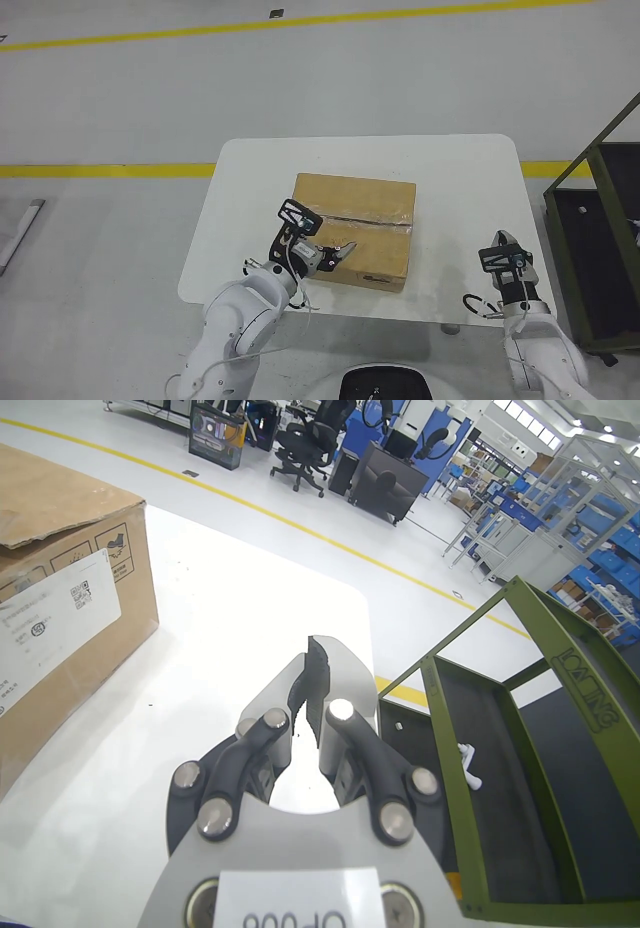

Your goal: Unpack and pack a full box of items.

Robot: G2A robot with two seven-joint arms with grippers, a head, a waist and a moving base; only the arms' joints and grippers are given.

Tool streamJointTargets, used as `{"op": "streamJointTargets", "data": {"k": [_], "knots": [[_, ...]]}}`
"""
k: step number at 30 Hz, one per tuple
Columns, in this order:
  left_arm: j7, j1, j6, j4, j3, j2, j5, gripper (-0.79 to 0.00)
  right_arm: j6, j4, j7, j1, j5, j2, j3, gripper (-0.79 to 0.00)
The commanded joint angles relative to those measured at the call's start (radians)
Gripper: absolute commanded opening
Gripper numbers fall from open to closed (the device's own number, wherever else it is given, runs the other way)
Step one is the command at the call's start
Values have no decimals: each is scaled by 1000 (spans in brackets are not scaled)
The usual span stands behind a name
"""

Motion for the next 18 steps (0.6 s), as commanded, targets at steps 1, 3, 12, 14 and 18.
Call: {"op": "streamJointTargets", "data": {"k": [1, 3, 12, 14, 18], "knots": [[29, -24, 20, 23, 39, -6, 0, 0, 6, -3, -2, -3, -13, 1, 2, -785], [37, -65, 25, 43, 90, -14, 11, 0, 17, -6, -3, -9, -38, 1, 3, -785], [-26, -275, 62, 240, 319, -62, 97, 0, 36, -26, -9, -46, -25, 3, 34, -785], [-53, -300, 79, 281, 351, -71, 123, 0, 36, -29, -11, -52, -19, 3, 41, -785], [-89, -341, 137, 340, 384, -89, 137, 0, 38, -36, -16, -63, -13, 4, 53, -785]]}}
